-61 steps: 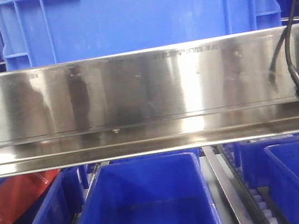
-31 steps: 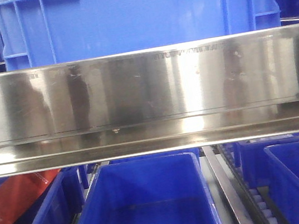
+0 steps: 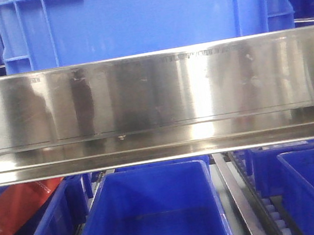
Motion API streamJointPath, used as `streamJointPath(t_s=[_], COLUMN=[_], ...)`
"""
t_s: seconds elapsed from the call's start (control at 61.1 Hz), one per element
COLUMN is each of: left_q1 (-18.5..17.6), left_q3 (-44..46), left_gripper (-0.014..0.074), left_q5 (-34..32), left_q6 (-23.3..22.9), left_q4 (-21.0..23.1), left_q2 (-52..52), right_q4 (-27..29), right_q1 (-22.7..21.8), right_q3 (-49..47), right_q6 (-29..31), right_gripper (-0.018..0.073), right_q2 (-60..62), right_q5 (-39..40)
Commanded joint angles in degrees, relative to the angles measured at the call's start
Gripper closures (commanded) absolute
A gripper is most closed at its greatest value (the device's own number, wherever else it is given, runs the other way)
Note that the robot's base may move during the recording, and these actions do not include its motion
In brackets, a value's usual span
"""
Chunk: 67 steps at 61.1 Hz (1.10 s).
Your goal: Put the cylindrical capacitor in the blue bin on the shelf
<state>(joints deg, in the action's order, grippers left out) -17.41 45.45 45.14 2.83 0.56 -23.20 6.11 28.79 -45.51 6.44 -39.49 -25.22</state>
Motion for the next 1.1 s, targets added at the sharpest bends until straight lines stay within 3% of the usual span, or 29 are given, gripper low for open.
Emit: streamJointPath(t_s=[0.0,0.245,1.079], left_q1=[0.15,0.15,0.15], left_q3=[-0.12,-0.12,-0.12], left_gripper=[0.0708,0.0708,0.0708], left_q5=[-2.65,-4.21,-4.21], left_q6=[-0.44,-0.44,-0.44], left_q4=[0.41,0.19,0.19], left_q2=[0.26,0.26,0.26], right_q4=[-0.27,-0.27,-0.27], right_q1=[-0.12,-0.12,-0.12], right_q3=[5.58,14.84,15.32], right_q6=[0.42,0.42,0.42], right_gripper=[0.0721,0.0721,0.0721], right_q2=[5.65,16.64,17.85], right_q5=[2.83,7.24,7.26])
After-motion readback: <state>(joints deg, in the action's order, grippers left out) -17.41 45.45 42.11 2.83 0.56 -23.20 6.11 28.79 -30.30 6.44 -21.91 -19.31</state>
